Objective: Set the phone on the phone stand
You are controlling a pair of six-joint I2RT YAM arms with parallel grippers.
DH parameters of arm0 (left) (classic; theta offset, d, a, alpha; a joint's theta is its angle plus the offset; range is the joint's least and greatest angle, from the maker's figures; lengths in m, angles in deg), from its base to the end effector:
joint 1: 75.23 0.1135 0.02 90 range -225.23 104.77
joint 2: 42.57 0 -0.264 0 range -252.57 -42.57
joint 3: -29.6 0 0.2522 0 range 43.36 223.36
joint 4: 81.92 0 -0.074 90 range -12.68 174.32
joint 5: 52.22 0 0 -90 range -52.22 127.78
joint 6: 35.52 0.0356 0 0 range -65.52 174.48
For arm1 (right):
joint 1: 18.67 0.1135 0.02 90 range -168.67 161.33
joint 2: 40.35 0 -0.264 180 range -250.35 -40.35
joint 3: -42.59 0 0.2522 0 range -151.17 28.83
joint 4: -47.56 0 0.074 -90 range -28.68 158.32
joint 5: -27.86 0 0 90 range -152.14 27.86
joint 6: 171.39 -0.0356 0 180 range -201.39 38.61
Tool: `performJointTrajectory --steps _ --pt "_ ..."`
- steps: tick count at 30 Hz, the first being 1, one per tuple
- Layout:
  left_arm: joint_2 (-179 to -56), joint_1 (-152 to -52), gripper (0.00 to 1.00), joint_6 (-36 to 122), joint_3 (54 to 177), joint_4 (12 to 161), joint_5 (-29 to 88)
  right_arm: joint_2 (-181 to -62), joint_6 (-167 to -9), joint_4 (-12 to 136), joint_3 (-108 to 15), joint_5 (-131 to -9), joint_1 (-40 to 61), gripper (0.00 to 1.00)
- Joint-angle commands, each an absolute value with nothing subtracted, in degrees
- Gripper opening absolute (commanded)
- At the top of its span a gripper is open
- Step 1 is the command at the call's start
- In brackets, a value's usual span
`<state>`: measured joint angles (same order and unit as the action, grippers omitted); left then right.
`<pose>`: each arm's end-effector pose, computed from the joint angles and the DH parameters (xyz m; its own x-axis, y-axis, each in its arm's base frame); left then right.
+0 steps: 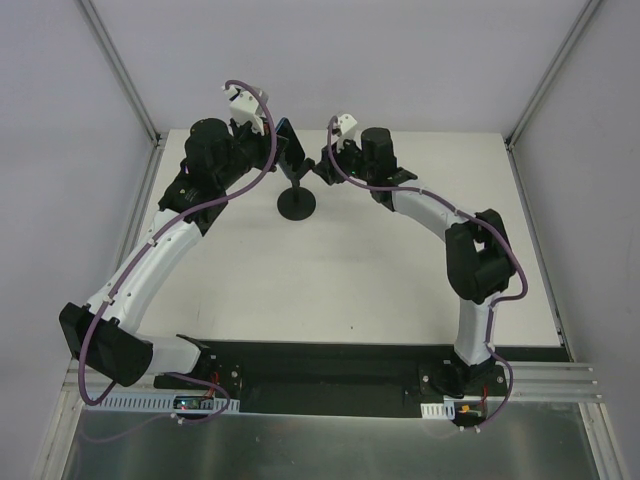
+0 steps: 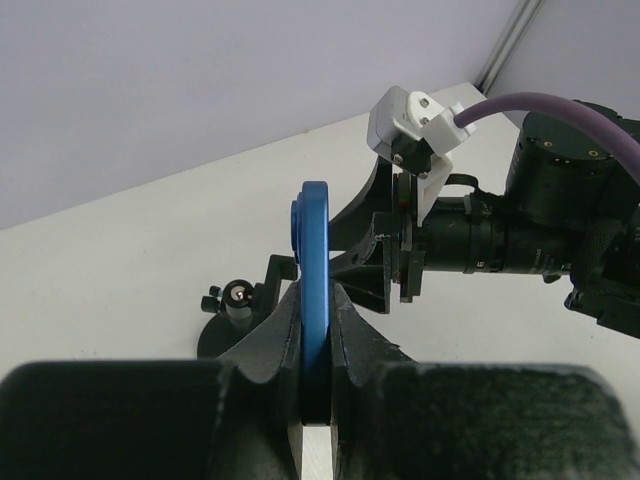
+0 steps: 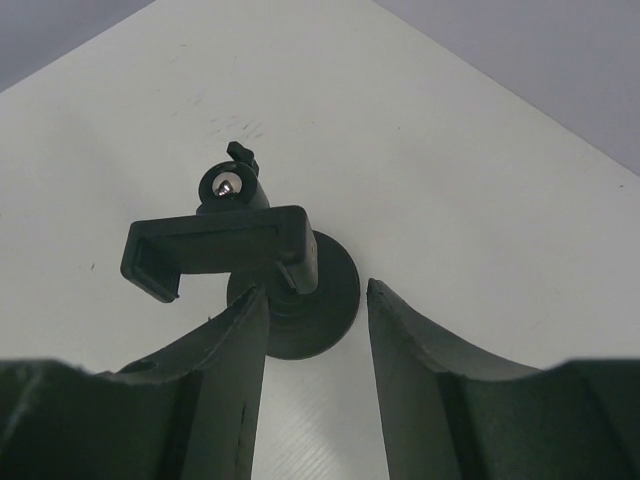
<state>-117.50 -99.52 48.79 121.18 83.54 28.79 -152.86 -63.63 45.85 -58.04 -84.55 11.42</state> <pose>0.2730 -0.1293 0.4447 -0.0210 -0.0980 -0.9950 0.5493 0.8304 -0.0934 0.4025 0.2489 0.2866 0.0949 -0.2709 -0.9579 -0.7972 0.5556 -0.2361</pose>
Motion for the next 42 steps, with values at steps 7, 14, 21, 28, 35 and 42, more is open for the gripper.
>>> performJointTrajectory --steps 7,14,21,28,35,42 --pt "-116.0 -99.4 0.0 49.3 121.3 88.0 27.8 -154.6 -61.7 41.2 -62.1 -87.0 11.5 0.41" --pt "-116.0 -99.4 0.0 49.6 121.2 87.6 28.2 -155.8 -62.3 40.7 -63.6 -88.4 11.6 0.32" --pt "-116.4 -99.4 0.0 49.1 121.2 87.5 27.5 -156.0 -62.3 40.5 -63.8 -89.0 11.7 0.33" --pt "-116.8 -99.4 0.0 49.4 121.4 87.4 26.7 -156.3 -62.2 40.6 -64.2 -89.3 11.7 0.32" --pt "-117.4 -99.2 0.0 47.9 121.6 86.7 30.2 -155.9 -61.7 40.7 -64.1 -89.9 11.7 0.2" --pt "-117.8 -99.1 0.0 46.9 121.0 86.8 31.9 -155.6 -61.5 40.6 -63.8 -90.0 11.8 0.01"
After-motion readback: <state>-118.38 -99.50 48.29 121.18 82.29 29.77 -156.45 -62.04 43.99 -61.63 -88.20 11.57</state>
